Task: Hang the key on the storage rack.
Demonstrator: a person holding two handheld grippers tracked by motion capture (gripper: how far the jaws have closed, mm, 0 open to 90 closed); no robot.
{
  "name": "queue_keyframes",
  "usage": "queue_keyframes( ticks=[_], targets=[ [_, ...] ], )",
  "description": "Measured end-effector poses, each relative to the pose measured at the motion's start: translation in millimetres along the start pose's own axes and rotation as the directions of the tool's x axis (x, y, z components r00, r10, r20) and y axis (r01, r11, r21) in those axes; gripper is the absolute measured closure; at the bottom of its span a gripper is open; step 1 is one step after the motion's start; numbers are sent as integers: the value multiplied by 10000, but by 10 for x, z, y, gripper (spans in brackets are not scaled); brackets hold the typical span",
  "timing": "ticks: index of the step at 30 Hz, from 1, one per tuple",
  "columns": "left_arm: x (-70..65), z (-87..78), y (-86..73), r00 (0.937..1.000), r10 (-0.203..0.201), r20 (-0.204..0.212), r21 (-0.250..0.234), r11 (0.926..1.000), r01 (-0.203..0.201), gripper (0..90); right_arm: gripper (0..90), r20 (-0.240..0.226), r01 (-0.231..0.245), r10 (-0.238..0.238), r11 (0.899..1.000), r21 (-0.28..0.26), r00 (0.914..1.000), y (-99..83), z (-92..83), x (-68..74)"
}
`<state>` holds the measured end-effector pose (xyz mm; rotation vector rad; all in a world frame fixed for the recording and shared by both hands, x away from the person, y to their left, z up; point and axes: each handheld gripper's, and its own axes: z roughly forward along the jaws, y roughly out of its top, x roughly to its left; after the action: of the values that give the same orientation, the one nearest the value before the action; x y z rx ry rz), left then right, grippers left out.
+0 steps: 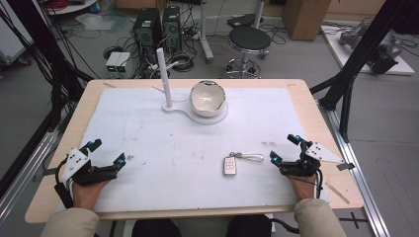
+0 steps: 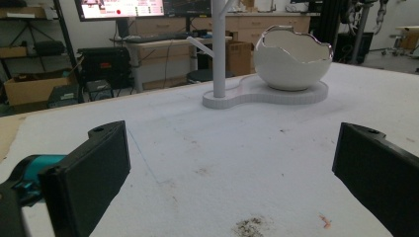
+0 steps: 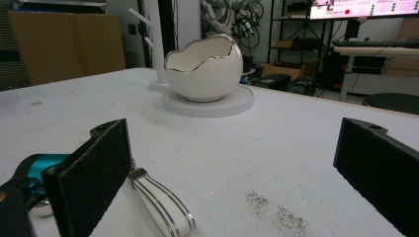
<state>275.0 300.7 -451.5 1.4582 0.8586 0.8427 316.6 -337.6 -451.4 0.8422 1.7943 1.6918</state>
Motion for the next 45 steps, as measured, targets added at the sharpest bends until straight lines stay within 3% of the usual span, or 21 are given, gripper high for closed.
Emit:
queue_keyframes(
  ticks=[17,21,26,28,29,31,34,38,41,42,43,44,45],
  targets=[
    [4,8,6,10000,51,-7,170,9998,-51,17,6,64,128,-128,9999,75,9999,4,6,5],
    [5,15,8,10000,38,-7,234,9997,-38,17,6,-54,-196,197,9997,164,9998,12,13,-30],
    [5,15,8,10000,41,-23,231,9997,-40,17,6,-306,-321,343,9971,695,9989,60,23,-44],
    [7,14,7,10000,19,-12,210,9998,-19,17,6,-553,-178,226,9962,857,9982,123,29,-50],
    [7,12,7,10000,44,-4,224,9997,-44,17,6,-813,-134,231,9929,1180,9964,209,46,-58],
    [5,13,7,10000,53,-6,225,9997,-53,17,6,-906,1,123,9907,1361,9958,256,54,-64],
    [5,15,8,10000,33,-12,229,9997,-32,17,6,-1262,345,-97,9801,1953,9920,399,102,-84],
    [4,14,8,10000,50,-5,240,9997,-50,17,6,-1752,912,-439,9581,2717,9835,560,185,-91],
    [0,16,7,10000,27,1,227,9997,-27,17,6,-2266,1420,-669,9318,3339,9717,639,266,-81],
    [0,15,7,10000,43,5,227,9997,-43,17,6,-2626,1796,-814,9091,3759,9615,679,332,-68],
    [0,17,8,10000,43,22,220,9997,-43,17,6,-2626,1796,-814,9091,3759,9615,679,332,-68],
    [1,18,8,10000,57,22,247,9997,-57,17,6,-2976,2175,-962,8870,4073,9498,712,403,-59],
    [2,19,9,10000,66,36,276,9996,-67,17,6,-2976,2175,-962,8870,4073,9498,712,403,-59]
  ],
)
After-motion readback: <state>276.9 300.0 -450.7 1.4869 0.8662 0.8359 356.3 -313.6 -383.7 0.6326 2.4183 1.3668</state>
